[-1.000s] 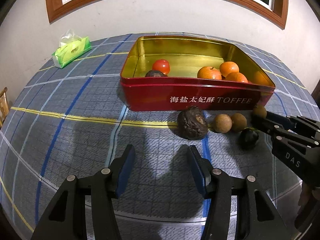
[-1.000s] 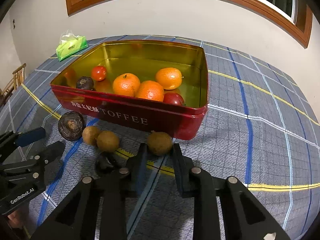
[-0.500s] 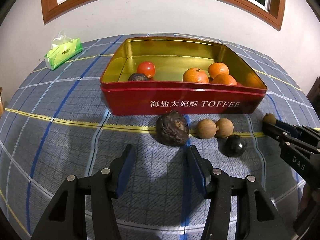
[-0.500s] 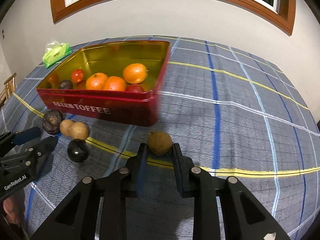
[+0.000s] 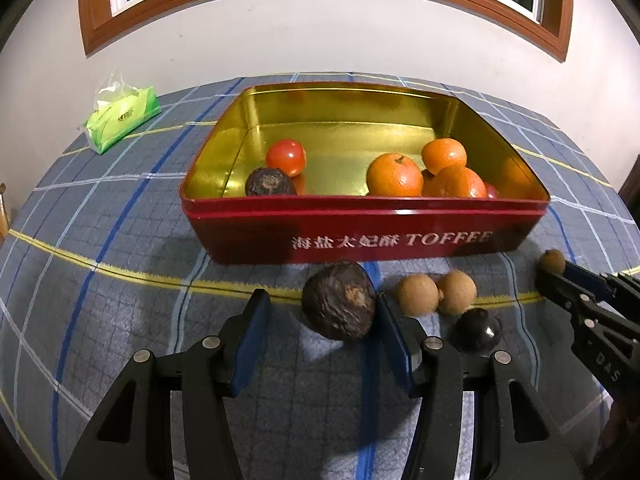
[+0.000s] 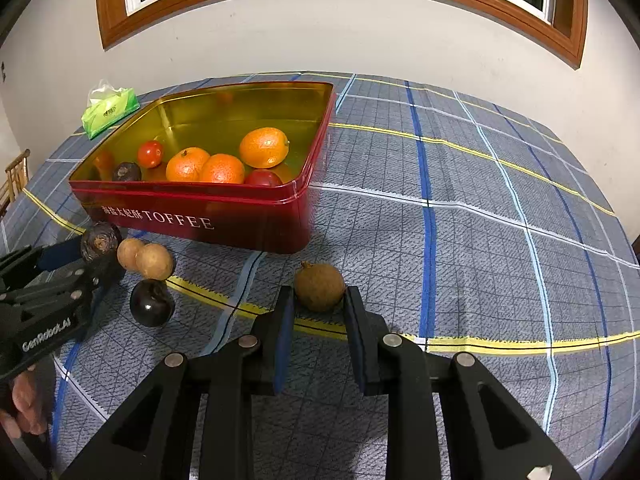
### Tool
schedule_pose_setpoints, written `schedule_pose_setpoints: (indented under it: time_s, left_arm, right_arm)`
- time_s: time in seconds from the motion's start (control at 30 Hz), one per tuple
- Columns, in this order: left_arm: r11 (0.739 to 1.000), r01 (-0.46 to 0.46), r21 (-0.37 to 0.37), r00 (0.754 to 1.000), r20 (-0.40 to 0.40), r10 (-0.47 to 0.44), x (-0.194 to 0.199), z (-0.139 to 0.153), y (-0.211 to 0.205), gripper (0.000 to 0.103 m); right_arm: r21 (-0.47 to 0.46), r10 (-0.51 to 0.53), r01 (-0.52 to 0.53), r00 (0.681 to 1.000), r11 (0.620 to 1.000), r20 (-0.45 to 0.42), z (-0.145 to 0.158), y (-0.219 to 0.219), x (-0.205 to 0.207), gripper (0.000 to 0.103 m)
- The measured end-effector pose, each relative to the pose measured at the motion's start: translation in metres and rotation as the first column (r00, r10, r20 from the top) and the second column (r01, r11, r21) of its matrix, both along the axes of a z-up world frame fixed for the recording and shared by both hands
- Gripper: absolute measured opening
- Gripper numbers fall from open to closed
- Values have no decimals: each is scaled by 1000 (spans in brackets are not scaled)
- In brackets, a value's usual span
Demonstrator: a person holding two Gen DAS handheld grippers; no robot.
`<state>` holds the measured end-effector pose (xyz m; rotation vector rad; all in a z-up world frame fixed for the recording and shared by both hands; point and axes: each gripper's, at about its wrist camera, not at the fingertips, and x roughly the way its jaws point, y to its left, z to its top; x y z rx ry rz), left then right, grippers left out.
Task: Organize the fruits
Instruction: 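Grasp the brown kiwi with the right tool while the left tool grasps the wrinkled brown fruit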
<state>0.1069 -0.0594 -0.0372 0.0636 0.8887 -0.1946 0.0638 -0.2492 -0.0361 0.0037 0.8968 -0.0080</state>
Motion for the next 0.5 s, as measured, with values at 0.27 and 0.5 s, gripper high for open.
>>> schedule_pose_setpoints:
  time_s: [0.27,0.5]
  left_arm:
    - [1000,2,-6,1000,5,-2,1,0,3,37]
    - [1000,4,9,1000,8,-4,-3,0,5,37]
  right_arm:
    - [-1,-1,1,1000,1000,0,0,0,0,23]
    - [-2,0,0,1000,1000,1,0,0,0,23]
